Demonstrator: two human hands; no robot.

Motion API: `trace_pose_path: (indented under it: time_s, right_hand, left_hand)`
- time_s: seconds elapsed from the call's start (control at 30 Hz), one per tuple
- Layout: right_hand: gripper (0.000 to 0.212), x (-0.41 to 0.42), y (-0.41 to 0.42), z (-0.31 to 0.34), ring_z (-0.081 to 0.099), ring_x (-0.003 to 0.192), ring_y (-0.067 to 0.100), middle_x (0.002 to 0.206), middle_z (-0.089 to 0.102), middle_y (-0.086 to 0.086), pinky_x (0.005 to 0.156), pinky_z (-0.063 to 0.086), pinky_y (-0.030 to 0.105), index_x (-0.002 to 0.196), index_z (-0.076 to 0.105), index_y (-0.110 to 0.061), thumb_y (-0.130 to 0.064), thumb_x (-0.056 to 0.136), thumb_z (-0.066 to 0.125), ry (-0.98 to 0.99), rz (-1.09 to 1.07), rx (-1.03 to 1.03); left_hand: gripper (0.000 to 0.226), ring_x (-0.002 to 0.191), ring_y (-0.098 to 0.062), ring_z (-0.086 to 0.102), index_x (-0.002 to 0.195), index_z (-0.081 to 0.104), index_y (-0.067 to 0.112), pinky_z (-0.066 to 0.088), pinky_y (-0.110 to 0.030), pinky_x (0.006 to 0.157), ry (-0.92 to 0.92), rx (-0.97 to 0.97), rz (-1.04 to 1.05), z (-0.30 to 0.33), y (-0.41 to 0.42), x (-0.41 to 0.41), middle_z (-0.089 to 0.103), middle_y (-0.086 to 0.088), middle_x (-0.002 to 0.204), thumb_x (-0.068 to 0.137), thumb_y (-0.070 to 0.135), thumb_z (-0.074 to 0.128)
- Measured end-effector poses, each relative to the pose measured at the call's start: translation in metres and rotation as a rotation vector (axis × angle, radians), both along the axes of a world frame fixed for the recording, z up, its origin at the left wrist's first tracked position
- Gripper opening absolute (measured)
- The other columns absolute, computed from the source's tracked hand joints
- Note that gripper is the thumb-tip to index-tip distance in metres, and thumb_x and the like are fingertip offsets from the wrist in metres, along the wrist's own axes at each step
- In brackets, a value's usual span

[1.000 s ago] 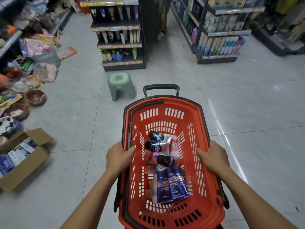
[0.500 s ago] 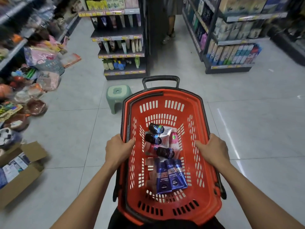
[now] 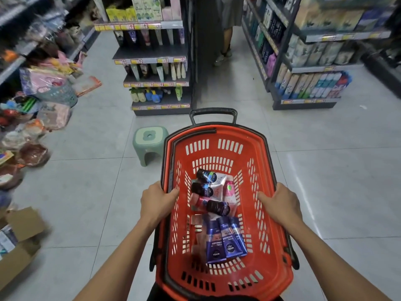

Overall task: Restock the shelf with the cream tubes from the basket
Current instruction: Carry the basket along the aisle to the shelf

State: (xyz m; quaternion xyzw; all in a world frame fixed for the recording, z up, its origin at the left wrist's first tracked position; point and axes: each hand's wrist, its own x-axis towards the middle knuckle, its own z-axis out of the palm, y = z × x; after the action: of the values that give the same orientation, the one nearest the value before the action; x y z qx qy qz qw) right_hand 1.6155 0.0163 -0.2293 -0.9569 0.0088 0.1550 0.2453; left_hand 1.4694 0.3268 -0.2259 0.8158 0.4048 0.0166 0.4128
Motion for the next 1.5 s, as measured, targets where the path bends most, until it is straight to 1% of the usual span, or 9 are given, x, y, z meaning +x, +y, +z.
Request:
trace_pose_path:
  time_s: [0.37,0.57,0.77,0.9,1.1,1.23,1.3,1.37,1.5]
  right_hand:
    - [0.057,0.14,0.128,0.019,0.063,0.076,0.021,0.11,0.071,0.009,0.073,0.054,0.037,0.123,0.056,-0.012,-0.058,0.09,0.065,-0.035,-0.039,-0.038]
    - [0.054,0.204,0.178,0.03,0.056,0.074,0.022,0.11,0.07,0.011,0.07,0.045,0.033,0.121,0.057,-0.009,-0.054,0.091,0.065,-0.065,-0.062,-0.08]
    - [0.056,0.269,0.209,0.021,0.058,0.077,0.023,0.111,0.071,0.01,0.072,0.048,0.034,0.123,0.058,-0.01,-0.055,0.091,0.064,-0.042,-0.078,-0.071]
    - [0.052,0.327,0.23,0.014,0.056,0.076,0.023,0.11,0.07,0.011,0.071,0.045,0.033,0.121,0.059,-0.008,-0.05,0.091,0.065,-0.019,-0.063,-0.047]
    - [0.045,0.444,0.254,0.005,0.066,0.078,0.027,0.098,0.072,0.006,0.074,0.055,0.037,0.108,0.061,-0.014,-0.055,0.088,0.066,-0.011,-0.001,0.033]
    - [0.042,0.527,0.264,0.014,0.066,0.075,0.024,0.091,0.07,0.003,0.073,0.057,0.039,0.102,0.059,-0.016,-0.055,0.087,0.068,-0.003,0.061,0.057]
    - [0.04,0.559,0.27,0.019,0.063,0.069,0.017,0.086,0.067,0.0,0.063,0.052,0.033,0.103,0.058,-0.016,-0.052,0.089,0.068,0.002,0.085,0.067]
    - [0.037,0.584,0.276,0.022,0.057,0.063,0.01,0.08,0.063,-0.004,0.053,0.04,0.026,0.1,0.058,-0.015,-0.049,0.09,0.068,-0.002,0.107,0.065]
    - [0.034,0.628,0.291,0.026,0.05,0.059,0.006,0.075,0.059,-0.006,0.049,0.031,0.022,0.097,0.057,-0.014,-0.046,0.092,0.068,0.004,0.145,0.062]
  left_hand:
    - [0.038,0.074,-0.015,0.077,0.103,0.069,0.025,0.065,-0.042,0.079,-0.018,-0.014,-0.077,0.012,0.135,0.158,0.078,0.007,0.087,0.084,0.058,0.07]
    - [0.033,0.073,-0.012,0.076,0.098,0.069,0.025,0.065,-0.041,0.078,-0.037,-0.043,-0.101,0.015,0.189,0.23,0.078,0.008,0.084,0.082,0.054,0.07]
    - [0.03,0.071,-0.013,0.076,0.098,0.068,0.022,0.065,-0.04,0.075,-0.004,-0.037,-0.124,0.012,0.219,0.298,0.078,0.005,0.084,0.086,0.049,0.072]
    - [0.04,0.069,-0.013,0.076,0.094,0.067,0.021,0.065,-0.039,0.073,0.032,-0.001,-0.108,0.005,0.238,0.354,0.077,0.007,0.081,0.081,0.059,0.068]
    - [0.032,0.066,-0.013,0.076,0.096,0.063,0.02,0.065,-0.035,0.071,0.041,0.007,0.0,0.015,0.246,0.448,0.076,0.006,0.08,0.091,0.048,0.075]
    - [0.032,0.063,-0.012,0.077,0.095,0.064,0.018,0.066,-0.038,0.07,0.023,-0.03,0.095,0.021,0.245,0.506,0.077,0.003,0.076,0.09,0.047,0.077]
    - [0.031,0.063,-0.012,0.076,0.097,0.065,0.018,0.066,-0.038,0.07,0.02,-0.018,0.143,0.023,0.244,0.53,0.077,0.004,0.077,0.09,0.047,0.077]
    - [0.032,0.063,-0.012,0.076,0.097,0.066,0.019,0.066,-0.039,0.07,0.019,-0.008,0.188,0.025,0.244,0.55,0.077,0.005,0.077,0.088,0.048,0.077]
    - [0.034,0.065,-0.013,0.077,0.094,0.066,0.022,0.066,-0.042,0.07,0.018,-0.037,0.239,0.023,0.251,0.582,0.078,0.006,0.076,0.083,0.052,0.077]
